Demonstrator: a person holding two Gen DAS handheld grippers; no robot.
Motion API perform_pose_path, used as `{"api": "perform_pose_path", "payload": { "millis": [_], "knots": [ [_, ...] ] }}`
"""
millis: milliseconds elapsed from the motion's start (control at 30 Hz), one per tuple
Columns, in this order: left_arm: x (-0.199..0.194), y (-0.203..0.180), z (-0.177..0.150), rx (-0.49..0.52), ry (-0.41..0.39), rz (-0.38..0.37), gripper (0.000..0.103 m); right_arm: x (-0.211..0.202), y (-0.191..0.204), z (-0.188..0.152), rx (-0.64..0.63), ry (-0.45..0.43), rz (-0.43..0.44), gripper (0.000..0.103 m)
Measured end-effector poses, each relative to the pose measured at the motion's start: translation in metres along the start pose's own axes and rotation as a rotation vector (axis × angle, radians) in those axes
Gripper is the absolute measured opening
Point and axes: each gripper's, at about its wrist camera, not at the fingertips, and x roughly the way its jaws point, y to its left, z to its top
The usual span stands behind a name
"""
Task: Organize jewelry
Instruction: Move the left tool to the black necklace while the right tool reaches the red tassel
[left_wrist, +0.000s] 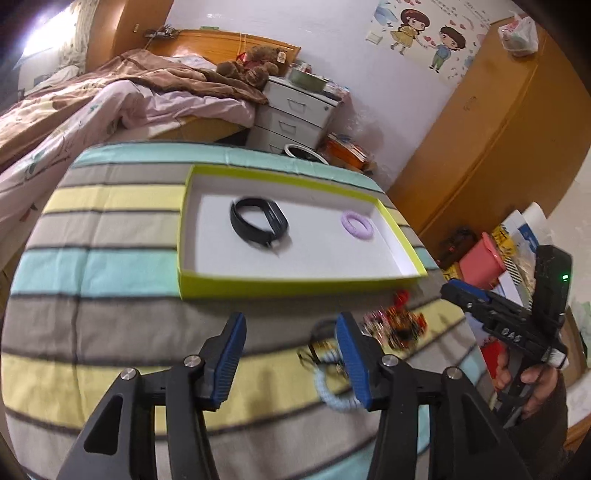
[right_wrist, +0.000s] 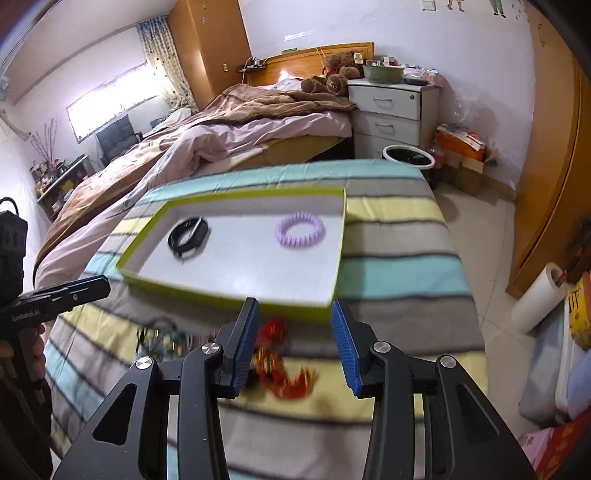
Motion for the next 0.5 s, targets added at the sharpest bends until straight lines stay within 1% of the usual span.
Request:
{"api": "perform_pose_path", "payload": {
  "millis": [67, 167, 233, 333, 500],
  "knots": [
    [-0.002, -0.001, -0.011, -0.009, 0.006, -0.012, 0.051, 0.000, -0.001, -0.012, -0.015, 0.019, 0.019, 0.041],
    [-0.003, 0.000, -0.022, -0.038, 0.017, -0.010, 0.051, 0.000, 0.000, -0.025, -0.055, 0.047, 0.029, 0.041],
    [-0.004, 0.001, -0.028, -0.061, 0.016, -0.018, 0.051, 0.002, 0.001, -0.028, -0.078, 0.058, 0.032, 0.041],
    [-0.005, -0.001, -0.033, -0.058, 0.025, -0.016, 0.051, 0.005, 0.005, -0.032, -0.120, 0.063, 0.029, 0.042],
    [-0.004, -0.002, -0.038, -0.072, 0.038, -0.022, 0.051, 0.016, 0.013, -0.034, -0.208, 0.095, -0.023, 0.042]
  ]
}}
